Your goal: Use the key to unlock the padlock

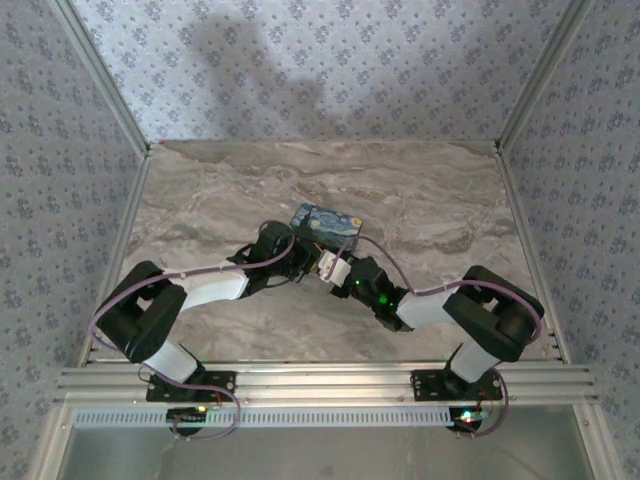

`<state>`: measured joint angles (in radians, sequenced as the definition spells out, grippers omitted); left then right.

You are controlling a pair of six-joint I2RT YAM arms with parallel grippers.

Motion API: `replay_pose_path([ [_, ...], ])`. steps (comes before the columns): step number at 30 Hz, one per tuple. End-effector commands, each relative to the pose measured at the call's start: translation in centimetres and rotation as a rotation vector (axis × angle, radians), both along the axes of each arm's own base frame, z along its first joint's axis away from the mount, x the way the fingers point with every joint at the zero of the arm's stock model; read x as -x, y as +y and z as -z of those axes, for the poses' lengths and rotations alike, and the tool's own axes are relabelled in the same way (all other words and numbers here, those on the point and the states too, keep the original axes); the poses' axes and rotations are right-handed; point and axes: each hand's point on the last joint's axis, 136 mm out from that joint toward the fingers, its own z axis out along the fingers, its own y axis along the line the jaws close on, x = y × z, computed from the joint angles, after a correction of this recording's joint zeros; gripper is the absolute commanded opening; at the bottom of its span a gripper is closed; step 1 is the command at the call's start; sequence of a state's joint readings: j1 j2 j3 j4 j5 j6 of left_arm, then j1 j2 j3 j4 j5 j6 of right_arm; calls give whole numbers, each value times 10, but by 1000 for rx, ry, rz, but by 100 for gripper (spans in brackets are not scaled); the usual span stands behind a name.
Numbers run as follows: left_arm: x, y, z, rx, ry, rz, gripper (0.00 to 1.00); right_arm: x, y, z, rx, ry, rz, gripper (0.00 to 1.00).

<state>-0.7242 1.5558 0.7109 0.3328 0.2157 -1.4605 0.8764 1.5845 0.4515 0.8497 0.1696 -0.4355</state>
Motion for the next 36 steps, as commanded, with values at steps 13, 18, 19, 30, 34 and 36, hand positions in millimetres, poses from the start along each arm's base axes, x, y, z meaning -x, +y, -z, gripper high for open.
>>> replay_pose_path([
  [13, -1, -13, -7, 39, 1, 27, 0, -2, -5, -3, -253, 165, 97, 0],
  [18, -1, -13, 0, 9, -7, 36, 9, 1, -10, 13, -305, 273, 134, 0],
  [19, -1, -12, 1, 3, -12, 40, 14, 1, -11, 16, -312, 290, 142, 0],
  [30, 0, 5, 15, -62, -31, 35, 47, 10, -19, 49, -404, 438, 210, 0],
  [34, 0, 19, 13, -93, -45, 23, 55, 9, -21, 52, -467, 493, 222, 0],
  [36, 0, 28, 11, -122, -59, 18, 58, 10, -21, 52, -500, 528, 223, 0],
])
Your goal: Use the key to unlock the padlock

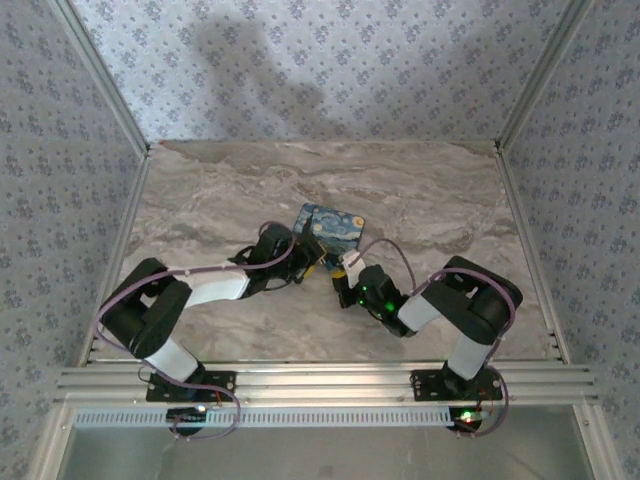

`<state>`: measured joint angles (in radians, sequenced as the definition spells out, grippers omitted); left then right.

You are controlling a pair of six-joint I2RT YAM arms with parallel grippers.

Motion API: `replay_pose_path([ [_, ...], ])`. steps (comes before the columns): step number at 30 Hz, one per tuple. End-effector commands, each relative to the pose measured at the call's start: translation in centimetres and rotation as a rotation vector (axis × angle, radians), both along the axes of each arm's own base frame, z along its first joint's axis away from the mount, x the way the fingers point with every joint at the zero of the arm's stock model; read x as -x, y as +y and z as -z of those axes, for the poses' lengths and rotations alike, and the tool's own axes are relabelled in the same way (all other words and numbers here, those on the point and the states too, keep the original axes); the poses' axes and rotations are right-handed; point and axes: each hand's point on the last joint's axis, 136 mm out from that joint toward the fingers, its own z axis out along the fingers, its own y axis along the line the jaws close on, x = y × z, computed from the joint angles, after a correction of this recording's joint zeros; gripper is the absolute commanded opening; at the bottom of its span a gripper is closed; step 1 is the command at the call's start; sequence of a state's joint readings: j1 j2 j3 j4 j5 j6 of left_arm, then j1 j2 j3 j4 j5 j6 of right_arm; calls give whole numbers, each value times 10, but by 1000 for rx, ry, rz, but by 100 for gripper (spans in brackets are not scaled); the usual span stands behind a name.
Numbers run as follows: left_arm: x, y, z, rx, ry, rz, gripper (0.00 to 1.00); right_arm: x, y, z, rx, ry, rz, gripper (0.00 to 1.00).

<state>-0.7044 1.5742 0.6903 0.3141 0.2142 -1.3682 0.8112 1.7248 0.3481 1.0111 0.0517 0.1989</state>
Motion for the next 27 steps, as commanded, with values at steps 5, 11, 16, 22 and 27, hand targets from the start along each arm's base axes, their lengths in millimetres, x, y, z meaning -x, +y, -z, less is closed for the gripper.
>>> replay_pose_path([
  [5, -9, 41, -18, -92, -79, -8, 62, 0, 0, -1, -172, 154, 37, 0],
  [11, -27, 74, -23, -114, -95, 11, 68, -1, -2, 6, -247, 300, 70, 16],
  [16, -41, 83, -36, -192, -139, 98, 69, -3, -11, 7, -259, 334, 107, 31],
  [22, -61, 78, -38, -280, -158, 196, 70, -5, -22, -6, -234, 288, 120, 45],
  [27, -77, 64, -27, -297, -136, 285, 68, -9, -14, -31, -301, 278, 51, 53],
])
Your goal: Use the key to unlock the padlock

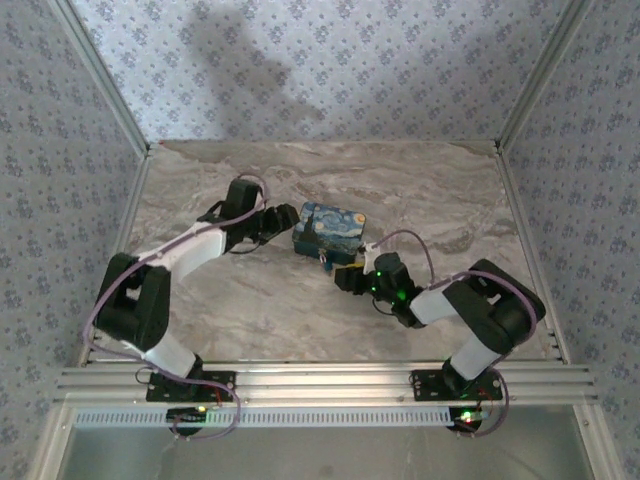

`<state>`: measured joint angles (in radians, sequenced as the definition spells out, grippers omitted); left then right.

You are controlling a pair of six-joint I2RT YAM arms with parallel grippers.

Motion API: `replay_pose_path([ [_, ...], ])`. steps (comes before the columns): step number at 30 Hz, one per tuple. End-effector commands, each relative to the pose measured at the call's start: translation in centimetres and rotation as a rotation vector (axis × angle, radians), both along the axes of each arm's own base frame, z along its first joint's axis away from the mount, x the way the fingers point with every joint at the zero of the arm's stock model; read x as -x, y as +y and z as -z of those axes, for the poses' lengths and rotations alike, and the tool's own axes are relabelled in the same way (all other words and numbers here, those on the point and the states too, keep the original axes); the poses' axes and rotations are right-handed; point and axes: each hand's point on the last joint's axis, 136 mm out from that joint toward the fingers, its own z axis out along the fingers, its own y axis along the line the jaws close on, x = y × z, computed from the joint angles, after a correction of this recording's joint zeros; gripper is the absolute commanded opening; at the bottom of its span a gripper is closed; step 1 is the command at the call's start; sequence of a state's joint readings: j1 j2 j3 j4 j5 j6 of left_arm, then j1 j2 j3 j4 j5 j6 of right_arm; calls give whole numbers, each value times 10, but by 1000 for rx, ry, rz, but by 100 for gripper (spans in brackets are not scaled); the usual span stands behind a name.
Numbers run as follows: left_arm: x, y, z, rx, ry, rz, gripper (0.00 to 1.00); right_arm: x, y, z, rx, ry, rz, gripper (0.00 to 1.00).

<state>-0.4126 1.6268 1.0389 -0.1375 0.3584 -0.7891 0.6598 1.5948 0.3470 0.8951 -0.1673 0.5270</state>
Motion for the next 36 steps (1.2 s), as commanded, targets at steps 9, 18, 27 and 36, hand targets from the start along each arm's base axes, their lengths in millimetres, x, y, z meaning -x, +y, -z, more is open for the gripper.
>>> replay_pose_path([
  [9, 6, -16, 54, -80, 136, 148, 62, -15, 10, -25, -82, 13, -68, 54],
  [18, 37, -8, 84, -99, 204, 118, 59, -43, 1, -22, -80, 15, -67, 55],
  [27, 58, -5, 85, -90, 203, 94, 59, -52, -12, -14, -113, 50, -35, 55],
  [36, 44, -6, 25, -81, 70, 87, 61, -34, -20, -18, -132, 44, -62, 53],
])
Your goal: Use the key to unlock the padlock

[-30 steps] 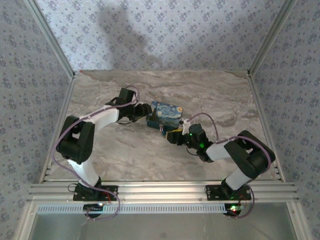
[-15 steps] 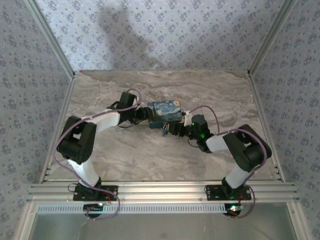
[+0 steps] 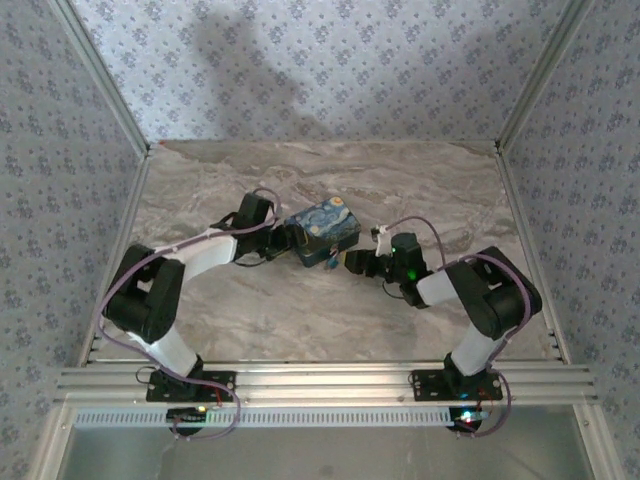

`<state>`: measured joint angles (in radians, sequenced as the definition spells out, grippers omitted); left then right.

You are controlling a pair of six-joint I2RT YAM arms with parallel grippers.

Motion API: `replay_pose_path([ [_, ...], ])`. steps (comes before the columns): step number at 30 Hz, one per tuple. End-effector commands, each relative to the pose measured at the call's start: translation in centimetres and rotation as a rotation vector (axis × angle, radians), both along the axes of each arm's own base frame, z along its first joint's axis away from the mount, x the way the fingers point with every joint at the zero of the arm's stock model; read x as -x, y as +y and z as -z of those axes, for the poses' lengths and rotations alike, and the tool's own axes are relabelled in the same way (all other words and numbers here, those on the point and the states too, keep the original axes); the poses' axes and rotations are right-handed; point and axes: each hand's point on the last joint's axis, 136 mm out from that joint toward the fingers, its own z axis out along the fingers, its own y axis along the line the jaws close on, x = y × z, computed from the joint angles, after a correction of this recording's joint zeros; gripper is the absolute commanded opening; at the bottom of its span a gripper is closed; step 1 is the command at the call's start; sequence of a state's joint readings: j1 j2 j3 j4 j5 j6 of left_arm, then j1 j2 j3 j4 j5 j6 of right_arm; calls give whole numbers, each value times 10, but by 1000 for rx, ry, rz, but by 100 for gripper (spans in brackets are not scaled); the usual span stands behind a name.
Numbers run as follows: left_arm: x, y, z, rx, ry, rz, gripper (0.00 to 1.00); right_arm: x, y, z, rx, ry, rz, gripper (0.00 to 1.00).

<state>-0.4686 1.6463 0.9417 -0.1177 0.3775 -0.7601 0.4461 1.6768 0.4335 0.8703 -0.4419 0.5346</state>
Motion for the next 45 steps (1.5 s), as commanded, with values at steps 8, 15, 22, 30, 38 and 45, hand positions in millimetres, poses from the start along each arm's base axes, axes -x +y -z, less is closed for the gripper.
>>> replay_pose_path([
  [8, 5, -22, -66, 22, -103, 63, 57, -3, 19, -22, -85, -45, -105, 56],
  [15, -2, -49, -67, 42, -95, 114, 51, -14, 29, -14, -126, -14, -116, 60],
  [22, -8, -69, -60, 62, -71, 147, 49, -18, 37, -9, -162, -5, -143, 61],
  [30, -10, -76, -43, 63, -31, 149, 47, -16, 48, 1, -204, 41, -168, 59],
  [38, -12, -73, -30, 33, -15, 134, 46, -8, 56, 4, -216, 57, -209, 54],
  [45, -12, -71, -22, 17, 1, 127, 46, -6, 52, 5, -214, 61, -199, 50],
])
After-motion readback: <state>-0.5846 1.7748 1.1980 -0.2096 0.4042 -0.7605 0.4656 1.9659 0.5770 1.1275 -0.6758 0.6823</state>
